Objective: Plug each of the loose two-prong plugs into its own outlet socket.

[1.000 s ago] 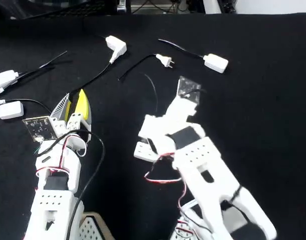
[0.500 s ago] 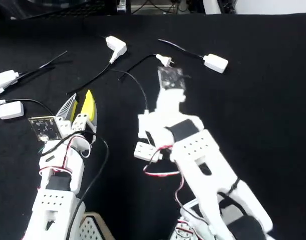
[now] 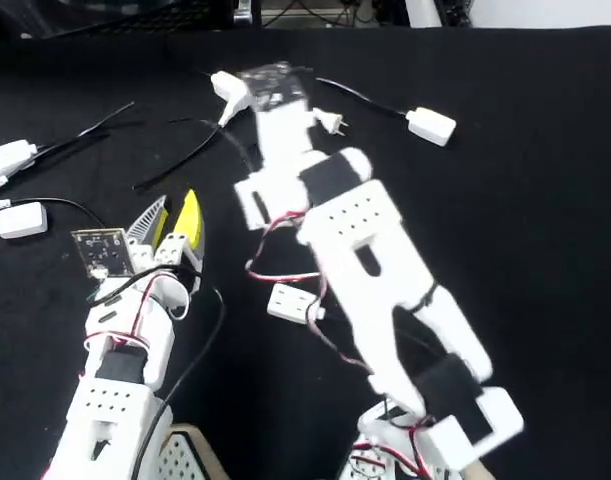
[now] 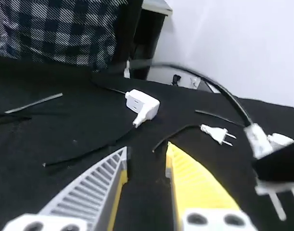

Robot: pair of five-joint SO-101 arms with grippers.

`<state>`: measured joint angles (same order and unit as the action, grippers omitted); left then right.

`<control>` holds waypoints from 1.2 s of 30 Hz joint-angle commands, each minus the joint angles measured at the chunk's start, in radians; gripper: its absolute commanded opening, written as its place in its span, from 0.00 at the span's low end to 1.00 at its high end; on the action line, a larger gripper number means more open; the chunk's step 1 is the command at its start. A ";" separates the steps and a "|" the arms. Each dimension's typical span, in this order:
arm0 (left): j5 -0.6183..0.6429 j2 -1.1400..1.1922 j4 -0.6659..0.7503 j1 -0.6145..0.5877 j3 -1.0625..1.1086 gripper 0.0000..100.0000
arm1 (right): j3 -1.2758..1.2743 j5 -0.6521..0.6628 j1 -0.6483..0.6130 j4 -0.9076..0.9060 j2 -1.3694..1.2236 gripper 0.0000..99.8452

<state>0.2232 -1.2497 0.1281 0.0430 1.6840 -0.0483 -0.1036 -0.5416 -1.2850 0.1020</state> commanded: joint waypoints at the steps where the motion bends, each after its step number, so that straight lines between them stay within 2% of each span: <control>1: -0.012 -0.005 -0.011 0.025 0.019 0.15 | 0.140 0.011 -0.092 -0.046 0.001 0.01; 6: -0.012 -0.008 -0.040 0.056 0.019 0.15 | 0.213 0.011 -0.157 -0.075 -0.001 0.01; 14: -0.012 -0.014 -0.080 0.071 0.021 0.15 | 0.124 0.009 -0.163 -0.040 0.058 0.01; 22: -0.012 -0.014 -0.094 0.142 0.021 0.15 | -0.186 0.046 -0.140 0.236 0.321 0.01; 26: -0.012 -0.014 -0.094 0.142 0.021 0.15 | -0.325 0.014 -0.144 0.334 0.424 0.01; 36: -0.014 -0.015 -0.107 0.185 0.021 0.15 | -0.447 0.015 -0.141 0.482 0.392 0.01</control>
<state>0.2171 -1.2528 0.0391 0.1964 1.6840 -0.4887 -0.0852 -0.6920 -0.8447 0.4964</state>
